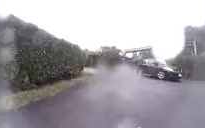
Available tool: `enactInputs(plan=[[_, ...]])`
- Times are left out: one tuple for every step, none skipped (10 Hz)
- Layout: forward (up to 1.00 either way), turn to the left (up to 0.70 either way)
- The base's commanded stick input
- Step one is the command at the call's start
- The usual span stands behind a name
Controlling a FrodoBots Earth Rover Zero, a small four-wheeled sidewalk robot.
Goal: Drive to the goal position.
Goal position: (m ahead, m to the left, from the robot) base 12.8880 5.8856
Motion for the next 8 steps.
enactInputs(plan=[[0.7,-0.35],[0.7,-0.35],[0.7,-0.35],[0.7,-0.35],[0.7,-0.3],[0.7,0.0],[0.7,0.0],[0.7,0.0]])
